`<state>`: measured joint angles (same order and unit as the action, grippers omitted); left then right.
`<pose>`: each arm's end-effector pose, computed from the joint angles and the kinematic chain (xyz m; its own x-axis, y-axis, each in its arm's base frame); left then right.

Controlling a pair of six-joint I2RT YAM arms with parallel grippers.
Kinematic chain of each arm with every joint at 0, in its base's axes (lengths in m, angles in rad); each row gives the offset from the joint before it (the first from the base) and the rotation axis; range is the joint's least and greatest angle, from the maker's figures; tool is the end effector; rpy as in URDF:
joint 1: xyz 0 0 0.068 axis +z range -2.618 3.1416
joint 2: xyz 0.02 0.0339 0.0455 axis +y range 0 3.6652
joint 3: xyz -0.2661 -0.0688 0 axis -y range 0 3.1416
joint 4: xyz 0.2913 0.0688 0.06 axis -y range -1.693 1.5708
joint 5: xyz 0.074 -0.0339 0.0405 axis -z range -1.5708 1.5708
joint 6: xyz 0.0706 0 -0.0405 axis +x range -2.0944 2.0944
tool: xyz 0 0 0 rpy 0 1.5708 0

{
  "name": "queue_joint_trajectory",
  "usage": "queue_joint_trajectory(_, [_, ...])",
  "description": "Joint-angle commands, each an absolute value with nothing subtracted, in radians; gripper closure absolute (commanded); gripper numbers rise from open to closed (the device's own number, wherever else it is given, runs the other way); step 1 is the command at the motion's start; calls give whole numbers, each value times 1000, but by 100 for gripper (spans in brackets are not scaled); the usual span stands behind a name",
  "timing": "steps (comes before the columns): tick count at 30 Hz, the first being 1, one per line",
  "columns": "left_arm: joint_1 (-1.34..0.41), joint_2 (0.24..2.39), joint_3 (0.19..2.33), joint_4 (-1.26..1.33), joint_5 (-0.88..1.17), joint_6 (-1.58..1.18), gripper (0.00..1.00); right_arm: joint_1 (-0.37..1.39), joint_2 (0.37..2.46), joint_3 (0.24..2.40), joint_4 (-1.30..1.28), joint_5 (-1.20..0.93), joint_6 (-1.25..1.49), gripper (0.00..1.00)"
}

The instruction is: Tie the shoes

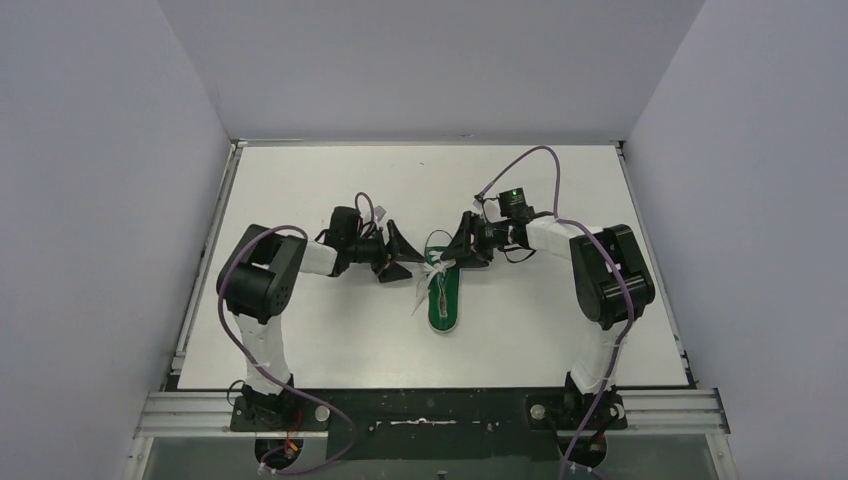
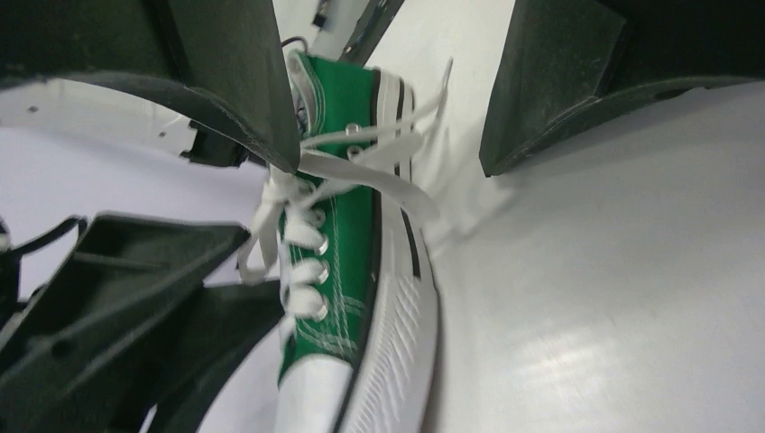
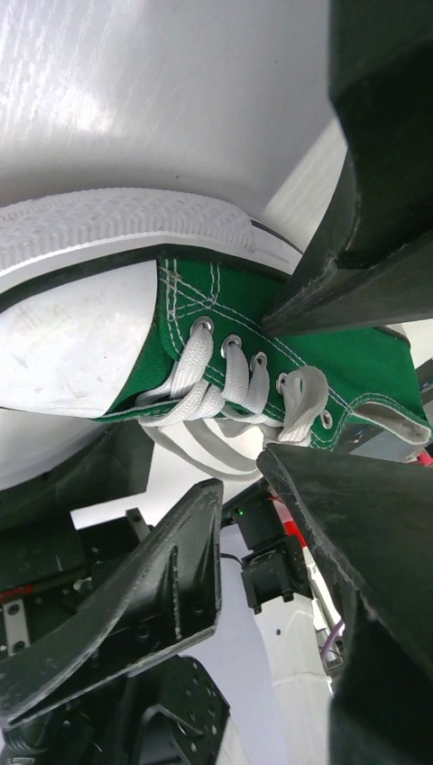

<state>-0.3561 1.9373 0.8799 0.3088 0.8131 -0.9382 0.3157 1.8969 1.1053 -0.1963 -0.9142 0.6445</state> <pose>0.3575 -0.1877 0.0543 -0.9727 -0.2296 -0.0344 -0.0779 0.4625 -0.8832 0.3791 0.1827 0.1027 -0.9973 0.0601 -0.0427 -0.0060 0.5114 0.8593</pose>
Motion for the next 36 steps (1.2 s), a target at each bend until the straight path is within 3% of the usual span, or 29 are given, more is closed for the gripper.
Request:
queue_joint_trajectory(1, [-355,2027,909,647,833,-1148,29,321,1881,1102,-145,-929,655,53])
queue_joint_trajectory(7, [-358,2074,881,814,846,-1240,30,322,1884,1096,-128,-930,669,54])
queue_joint_trajectory(11, [-365,2070,851,862,851,-1264,37,322,1874,1088,-111,-938,687,57])
queue_joint_trajectory(16, [-364,2071,851,865,857,-1268,59,321,1841,1072,-107,-933,702,62])
queue_joint_trajectory(24, [-357,2049,837,885,848,-1284,92,300,1792,1057,-115,-902,712,88])
queue_joint_trajectory(25, [-355,2039,828,869,846,-1271,100,297,1787,1056,-118,-899,709,90])
queue_joint_trajectory(27, [-352,2020,812,839,848,-1247,100,289,1781,1054,-128,-894,701,100])
queue_joint_trajectory(36, [-350,1909,736,623,810,-1089,100,275,1773,1068,-241,-764,607,100])
